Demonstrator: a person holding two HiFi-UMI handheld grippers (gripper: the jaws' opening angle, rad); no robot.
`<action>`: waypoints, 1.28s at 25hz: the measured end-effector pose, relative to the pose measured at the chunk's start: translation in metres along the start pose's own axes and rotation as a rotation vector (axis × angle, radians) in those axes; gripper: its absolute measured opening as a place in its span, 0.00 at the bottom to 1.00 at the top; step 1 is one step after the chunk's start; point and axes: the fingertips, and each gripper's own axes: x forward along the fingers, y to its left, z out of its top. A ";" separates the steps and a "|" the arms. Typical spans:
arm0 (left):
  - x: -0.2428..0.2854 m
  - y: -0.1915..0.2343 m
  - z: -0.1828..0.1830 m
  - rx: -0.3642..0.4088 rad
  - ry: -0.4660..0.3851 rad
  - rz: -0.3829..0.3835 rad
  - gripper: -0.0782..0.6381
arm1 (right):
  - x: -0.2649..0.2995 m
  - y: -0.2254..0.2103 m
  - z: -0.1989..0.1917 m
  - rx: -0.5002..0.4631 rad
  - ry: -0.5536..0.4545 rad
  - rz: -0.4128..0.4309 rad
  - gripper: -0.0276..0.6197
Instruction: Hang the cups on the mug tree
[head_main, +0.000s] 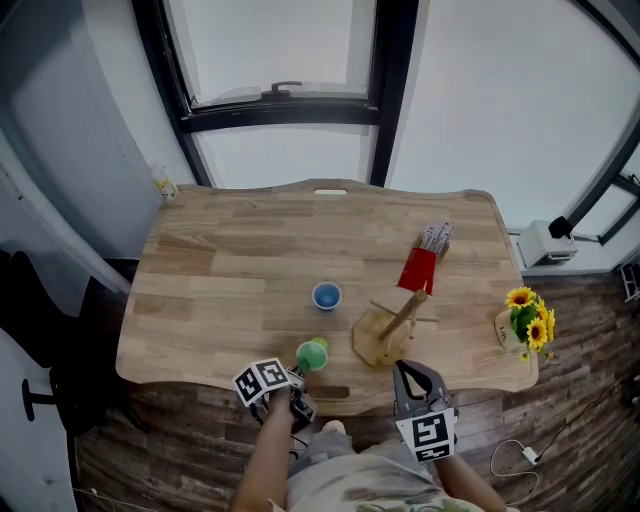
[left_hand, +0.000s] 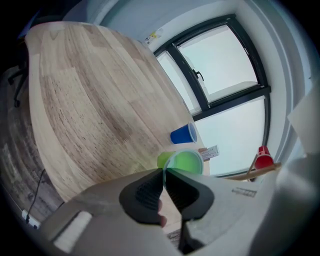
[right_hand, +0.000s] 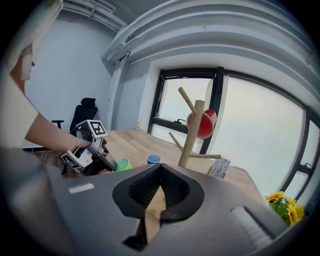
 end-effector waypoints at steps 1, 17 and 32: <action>-0.001 -0.001 0.001 0.009 -0.004 0.001 0.13 | 0.000 0.000 0.000 0.000 -0.001 0.001 0.05; -0.033 -0.024 0.038 0.096 -0.121 0.003 0.13 | 0.004 0.001 0.008 0.009 -0.030 -0.004 0.05; -0.050 -0.069 0.069 0.255 -0.231 0.017 0.13 | 0.000 -0.008 0.015 0.013 -0.055 -0.037 0.05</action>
